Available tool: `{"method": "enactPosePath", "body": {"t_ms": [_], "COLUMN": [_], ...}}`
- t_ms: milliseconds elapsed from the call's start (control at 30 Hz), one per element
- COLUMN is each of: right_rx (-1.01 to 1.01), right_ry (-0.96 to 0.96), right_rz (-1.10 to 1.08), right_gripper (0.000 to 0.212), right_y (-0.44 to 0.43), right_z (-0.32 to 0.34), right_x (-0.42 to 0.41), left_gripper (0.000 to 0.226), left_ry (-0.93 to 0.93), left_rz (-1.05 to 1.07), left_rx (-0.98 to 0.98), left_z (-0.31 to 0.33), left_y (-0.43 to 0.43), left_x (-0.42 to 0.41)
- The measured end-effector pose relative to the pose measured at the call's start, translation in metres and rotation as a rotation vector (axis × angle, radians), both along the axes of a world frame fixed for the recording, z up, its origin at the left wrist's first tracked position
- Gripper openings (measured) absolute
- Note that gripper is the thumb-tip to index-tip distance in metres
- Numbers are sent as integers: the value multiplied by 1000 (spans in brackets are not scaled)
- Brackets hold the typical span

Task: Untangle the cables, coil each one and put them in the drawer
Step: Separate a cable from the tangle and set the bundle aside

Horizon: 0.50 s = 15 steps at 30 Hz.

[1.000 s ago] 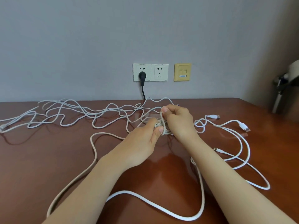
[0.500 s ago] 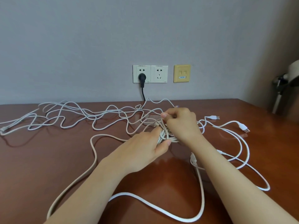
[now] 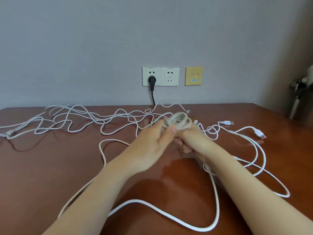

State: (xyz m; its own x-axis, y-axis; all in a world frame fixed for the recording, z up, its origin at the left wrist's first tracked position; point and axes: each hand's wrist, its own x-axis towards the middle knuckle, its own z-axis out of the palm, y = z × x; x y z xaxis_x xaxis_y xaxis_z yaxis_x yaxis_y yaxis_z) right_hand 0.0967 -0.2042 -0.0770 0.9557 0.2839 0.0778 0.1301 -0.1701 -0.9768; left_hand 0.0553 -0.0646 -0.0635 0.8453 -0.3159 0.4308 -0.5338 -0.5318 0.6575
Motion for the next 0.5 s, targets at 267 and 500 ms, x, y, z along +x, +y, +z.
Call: {"method": "enactPosePath", "body": {"t_ms": [267,500], "right_rx": [-714,-954], "right_ry": [-644,-948], "right_rz": [-168,-53], "right_gripper": [44,16], "right_y": [33,35], "right_z": [17,21], "right_x": [-26,-36], "left_gripper": [30,27], "left_ry": [-54,-12], "left_rz": [255,342], "left_rx": [-24,230], "left_z": [-3,-8], "left_y": [41,48], "left_x": [22,24]}}
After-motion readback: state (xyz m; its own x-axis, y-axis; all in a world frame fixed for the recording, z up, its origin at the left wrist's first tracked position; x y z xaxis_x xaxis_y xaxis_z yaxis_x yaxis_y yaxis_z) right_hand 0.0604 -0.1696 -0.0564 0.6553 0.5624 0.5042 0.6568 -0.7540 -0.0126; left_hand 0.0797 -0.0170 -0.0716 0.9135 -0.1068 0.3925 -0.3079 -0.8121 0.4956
